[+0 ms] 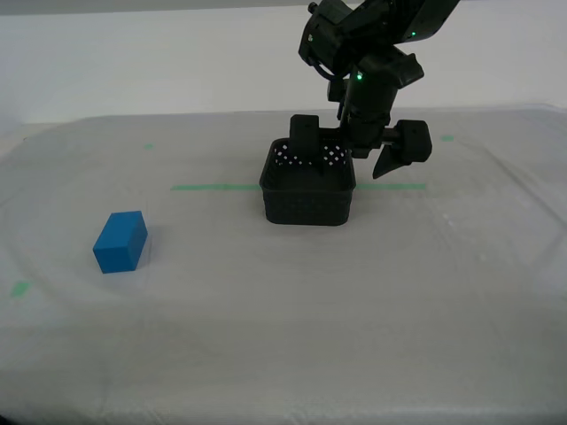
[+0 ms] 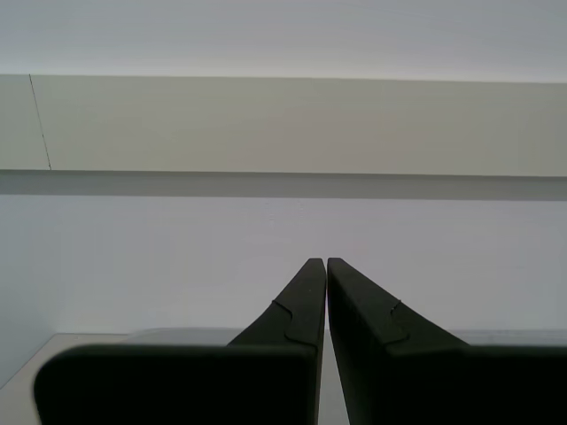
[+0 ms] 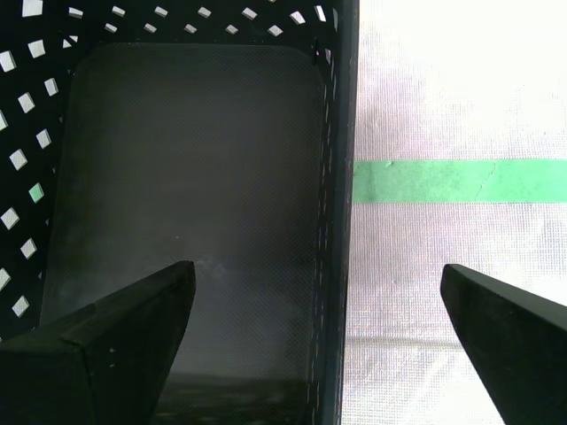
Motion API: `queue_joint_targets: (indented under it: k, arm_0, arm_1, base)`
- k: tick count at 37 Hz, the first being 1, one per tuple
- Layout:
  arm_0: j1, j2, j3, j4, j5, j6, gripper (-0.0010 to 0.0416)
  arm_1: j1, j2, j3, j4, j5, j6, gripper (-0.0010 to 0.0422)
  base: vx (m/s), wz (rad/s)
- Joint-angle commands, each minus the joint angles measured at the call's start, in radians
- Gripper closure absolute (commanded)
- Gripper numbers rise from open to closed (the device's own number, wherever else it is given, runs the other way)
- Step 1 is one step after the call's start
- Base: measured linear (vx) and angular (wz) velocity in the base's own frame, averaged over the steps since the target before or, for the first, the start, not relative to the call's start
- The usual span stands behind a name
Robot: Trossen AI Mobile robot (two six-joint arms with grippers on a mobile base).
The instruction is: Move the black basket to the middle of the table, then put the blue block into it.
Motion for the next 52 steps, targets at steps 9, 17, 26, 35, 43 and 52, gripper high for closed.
queue_joint_targets:
  k: [9,17,26,35,43,52]
  arm_0:
    - [0.000,-0.026,0.001,0.002,0.001,-0.036,0.0012]
    - [-0.002,-0.104,0.001,0.002,0.002,-0.046,0.0012]
    - [-0.003,-0.200,0.001,-0.007,0.034,-0.116,0.0012]
    - [-0.019,-0.286,0.001,-0.071,0.109,-0.164,0.0011]
    - [-0.070,-0.354,0.000,-0.152,0.109,-0.244,0.0011]
    - [-0.164,-0.432,-0.001,-0.196,0.108,-0.340,0.0011]
  arm_1:
    - [0.000,0.000,0.000,0.006,-0.001,0.002,0.0412]
    - [0.000,0.000,0.000,0.006,-0.001,0.002,0.0412]
    - [0.000,0.000,0.000,0.006,-0.001,0.002,0.0412]
    - [0.000,0.000,0.000,0.006,-0.001,0.001,0.0412]
    - [0.000,0.000,0.000,0.006,-0.001,0.002,0.0412]
    - [0.000,0.000,0.000,0.006,-0.001,0.001,0.0412]
  base:
    - [0.000,0.000]
    - [0.000,0.000]
    - [0.000,0.000]
    - [0.000,0.000]
    - [0.000,0.000]
    - [0.000,0.000]
